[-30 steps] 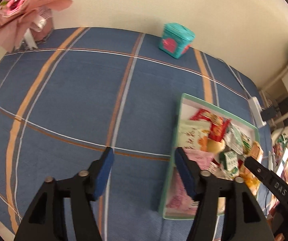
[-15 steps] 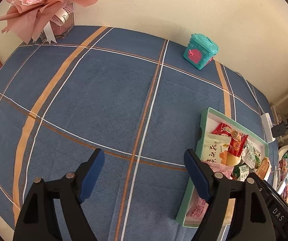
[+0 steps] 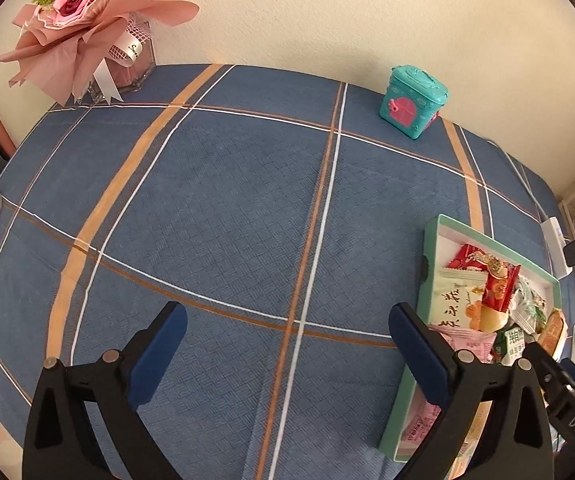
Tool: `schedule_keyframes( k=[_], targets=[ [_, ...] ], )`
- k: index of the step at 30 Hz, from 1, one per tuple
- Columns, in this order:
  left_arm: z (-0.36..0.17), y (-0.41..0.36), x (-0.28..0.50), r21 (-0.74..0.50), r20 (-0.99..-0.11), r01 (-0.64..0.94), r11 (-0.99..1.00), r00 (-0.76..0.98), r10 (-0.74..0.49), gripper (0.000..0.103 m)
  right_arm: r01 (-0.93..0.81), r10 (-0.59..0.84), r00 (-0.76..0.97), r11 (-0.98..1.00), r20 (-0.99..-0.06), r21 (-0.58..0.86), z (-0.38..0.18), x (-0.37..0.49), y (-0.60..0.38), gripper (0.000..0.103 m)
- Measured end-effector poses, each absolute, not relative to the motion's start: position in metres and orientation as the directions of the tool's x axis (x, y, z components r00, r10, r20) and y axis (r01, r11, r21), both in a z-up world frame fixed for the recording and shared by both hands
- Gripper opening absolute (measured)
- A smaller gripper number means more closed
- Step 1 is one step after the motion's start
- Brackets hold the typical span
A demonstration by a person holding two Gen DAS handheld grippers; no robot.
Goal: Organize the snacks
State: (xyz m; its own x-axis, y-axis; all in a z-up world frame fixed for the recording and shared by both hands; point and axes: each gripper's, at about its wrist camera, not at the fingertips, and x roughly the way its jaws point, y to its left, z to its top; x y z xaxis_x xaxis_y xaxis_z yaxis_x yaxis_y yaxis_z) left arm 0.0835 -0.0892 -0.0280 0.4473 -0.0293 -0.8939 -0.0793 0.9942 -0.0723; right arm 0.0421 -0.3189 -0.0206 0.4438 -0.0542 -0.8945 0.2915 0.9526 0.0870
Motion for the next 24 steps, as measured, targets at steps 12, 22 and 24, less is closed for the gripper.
schedule_keyframes(
  k=[12, 22, 24],
  targets=[
    [-0.006, -0.097, 0.08, -0.049, -0.846, -0.073, 0.996, 0.534, -0.003, 0.101, 0.317, -0.046, 0.508, 0.938, -0.86, 0.137, -0.005, 0.036, -0.326, 0.103],
    [0.0, -0.099, 0.063, 0.01, -0.842, -0.092, 0.996, 0.536, 0.058, 0.101, 0.353, -0.061, 0.503, 0.925, -0.862, 0.141, -0.006, 0.023, -0.329, 0.103],
    [0.0, -0.101, 0.059, 0.013, -0.849, -0.076, 0.997, 0.526, 0.051, 0.101, 0.356, -0.06, 0.507, 0.923, -0.86, 0.146, -0.004, 0.019, -0.328, 0.103]
  ],
)
